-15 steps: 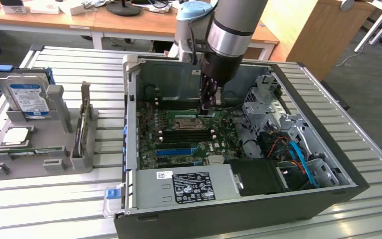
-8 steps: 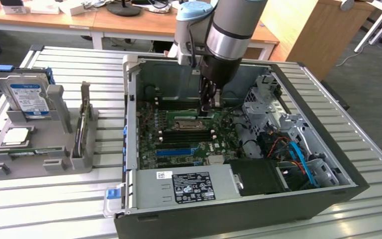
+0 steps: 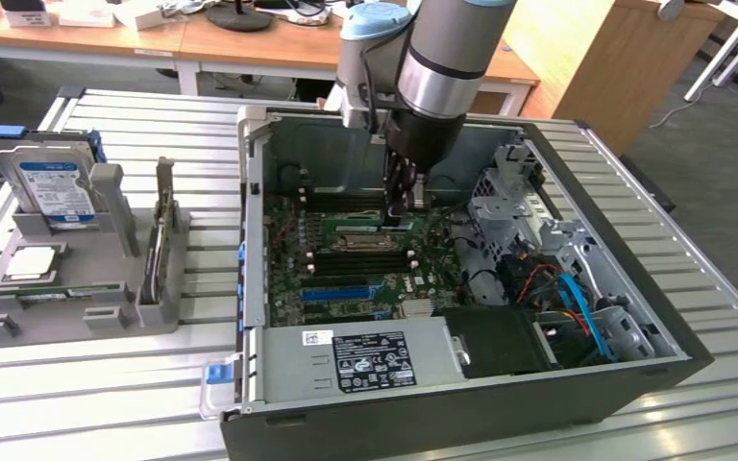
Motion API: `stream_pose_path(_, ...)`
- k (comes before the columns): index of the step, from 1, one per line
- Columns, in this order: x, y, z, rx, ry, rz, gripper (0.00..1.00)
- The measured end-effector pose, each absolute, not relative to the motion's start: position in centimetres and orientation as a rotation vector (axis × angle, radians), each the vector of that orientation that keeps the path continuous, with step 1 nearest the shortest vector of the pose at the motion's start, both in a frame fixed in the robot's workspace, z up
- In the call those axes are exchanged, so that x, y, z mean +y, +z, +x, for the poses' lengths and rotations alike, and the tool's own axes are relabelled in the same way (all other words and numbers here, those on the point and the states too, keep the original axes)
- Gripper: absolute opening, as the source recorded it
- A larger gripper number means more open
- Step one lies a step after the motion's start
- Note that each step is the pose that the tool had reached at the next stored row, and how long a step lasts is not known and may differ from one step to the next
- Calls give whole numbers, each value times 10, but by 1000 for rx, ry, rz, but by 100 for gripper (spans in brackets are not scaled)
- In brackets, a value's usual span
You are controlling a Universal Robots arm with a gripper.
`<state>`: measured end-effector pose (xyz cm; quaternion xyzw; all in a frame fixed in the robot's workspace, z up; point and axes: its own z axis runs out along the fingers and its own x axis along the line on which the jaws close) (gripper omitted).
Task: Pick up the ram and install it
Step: 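Insert the ram into the slot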
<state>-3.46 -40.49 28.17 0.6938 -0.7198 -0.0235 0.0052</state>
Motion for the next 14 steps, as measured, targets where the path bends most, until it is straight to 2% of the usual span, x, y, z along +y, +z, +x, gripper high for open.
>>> stream_pose_path(14,-407,281,-35,-2242,-74,2184,12)
